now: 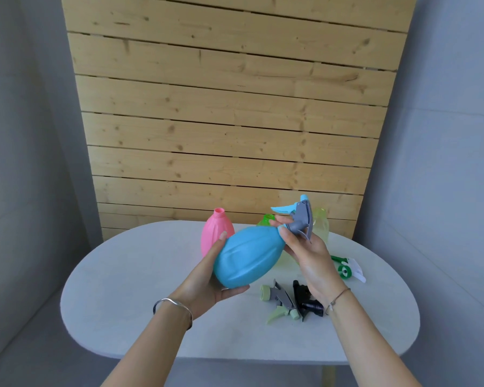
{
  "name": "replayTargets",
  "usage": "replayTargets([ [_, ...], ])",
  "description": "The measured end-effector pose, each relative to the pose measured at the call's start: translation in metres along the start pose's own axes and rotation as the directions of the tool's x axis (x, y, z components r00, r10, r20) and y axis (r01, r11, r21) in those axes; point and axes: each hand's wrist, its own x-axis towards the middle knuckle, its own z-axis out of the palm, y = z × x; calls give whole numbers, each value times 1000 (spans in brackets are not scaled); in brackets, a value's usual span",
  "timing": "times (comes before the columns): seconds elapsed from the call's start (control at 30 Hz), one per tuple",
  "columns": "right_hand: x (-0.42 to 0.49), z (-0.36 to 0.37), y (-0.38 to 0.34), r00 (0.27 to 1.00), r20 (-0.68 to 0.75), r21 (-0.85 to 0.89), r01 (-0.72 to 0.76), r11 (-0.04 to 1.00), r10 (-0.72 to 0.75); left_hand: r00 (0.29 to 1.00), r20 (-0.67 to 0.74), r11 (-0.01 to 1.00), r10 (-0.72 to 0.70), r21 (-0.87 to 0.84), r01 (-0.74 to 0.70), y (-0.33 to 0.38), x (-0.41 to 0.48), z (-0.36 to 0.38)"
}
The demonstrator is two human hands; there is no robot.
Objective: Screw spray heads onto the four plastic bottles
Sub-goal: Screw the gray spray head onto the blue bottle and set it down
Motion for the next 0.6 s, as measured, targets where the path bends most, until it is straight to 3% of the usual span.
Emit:
replayTargets([
  [0.1, 0, 4, -1, 995, 98, -22, 7, 1000, -5, 998, -19, 997, -64, -52, 63, -1, -1, -4],
  [0.23, -3, 11, 4, 999, 24, 41, 19, 999, -20, 996, -15, 996, -83, -46, 82, 0, -3, -5],
  [0.6, 10, 60, 4, 991, -109, 47, 88, 995, -83, 961, -116, 967, 251, 66, -245, 24, -24, -19],
])
